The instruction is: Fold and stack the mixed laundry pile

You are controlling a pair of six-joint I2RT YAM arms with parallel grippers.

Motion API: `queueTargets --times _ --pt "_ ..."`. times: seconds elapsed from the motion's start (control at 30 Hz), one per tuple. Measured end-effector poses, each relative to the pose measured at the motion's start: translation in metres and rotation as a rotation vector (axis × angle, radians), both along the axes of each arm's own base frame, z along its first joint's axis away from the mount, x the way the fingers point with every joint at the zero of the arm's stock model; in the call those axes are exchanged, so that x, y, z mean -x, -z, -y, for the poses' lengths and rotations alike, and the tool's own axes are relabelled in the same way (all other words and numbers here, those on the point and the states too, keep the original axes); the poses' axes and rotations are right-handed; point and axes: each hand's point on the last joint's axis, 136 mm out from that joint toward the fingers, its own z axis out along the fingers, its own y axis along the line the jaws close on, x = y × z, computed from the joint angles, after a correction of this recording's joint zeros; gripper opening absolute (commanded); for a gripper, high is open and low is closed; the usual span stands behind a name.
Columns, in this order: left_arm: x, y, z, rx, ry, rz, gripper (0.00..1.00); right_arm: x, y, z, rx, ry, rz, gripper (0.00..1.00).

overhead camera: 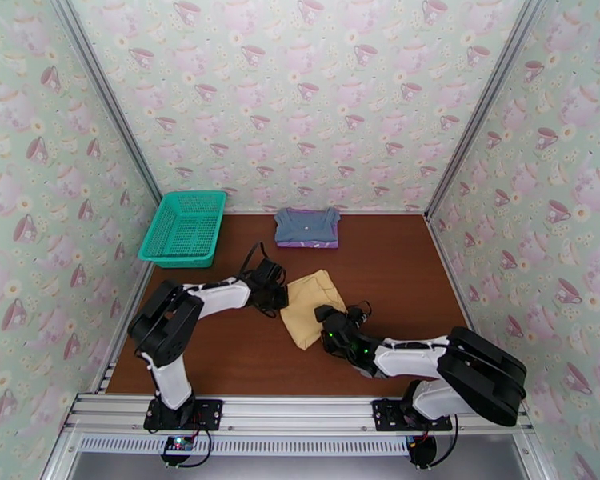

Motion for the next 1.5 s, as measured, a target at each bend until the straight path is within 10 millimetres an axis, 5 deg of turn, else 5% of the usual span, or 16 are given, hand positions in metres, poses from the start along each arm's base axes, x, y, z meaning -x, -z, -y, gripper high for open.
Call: queueTargets --times 0.1,0.17,0.27,0.37,0.53,0.63,0.83,1.0,1.27,1.5 --pt "0.003 -0.003 -0.003 -0.003 -0.019 0.007 0.06 0.004 0.013 -0.003 0.027 -0.034 -0.025 0.11" --pt "0.002 -0.008 -0.003 -0.002 -0.026 0.022 0.26 0.005 0.017 -0.005 0.036 -0.057 -0.026 0.0" --pt "0.002 -0.025 -0.006 -0.005 -0.022 0.058 0.58 0.001 0.017 -0.006 0.043 -0.112 -0.023 0.0" --pt "0.004 -0.052 -0.015 -0.023 -0.014 0.114 0.76 -0.01 0.017 -0.006 0.082 -0.208 -0.023 0.0" --pt "0.001 -0.097 -0.022 -0.076 0.055 0.207 0.8 -0.047 0.013 -0.001 0.299 -0.479 -0.023 0.0" --pt "-0.002 -0.104 -0.023 -0.101 0.103 0.231 0.8 -0.071 0.012 0.0 0.483 -0.706 -0.029 0.0" --pt "-0.003 -0.055 -0.025 -0.208 0.196 0.129 0.8 -0.084 0.014 0.006 0.698 -1.054 -0.011 0.0" --pt "-0.02 -0.017 -0.02 -0.287 0.254 0.058 0.81 -0.079 0.015 0.014 0.734 -1.17 -0.006 0.0" --pt "-0.046 -0.011 -0.016 -0.355 0.296 0.078 0.85 -0.075 0.015 0.012 0.708 -1.207 0.008 0.0" --pt "-0.045 0.001 -0.007 -0.309 0.329 0.05 0.8 -0.073 0.017 0.01 0.685 -1.213 0.013 0.0"
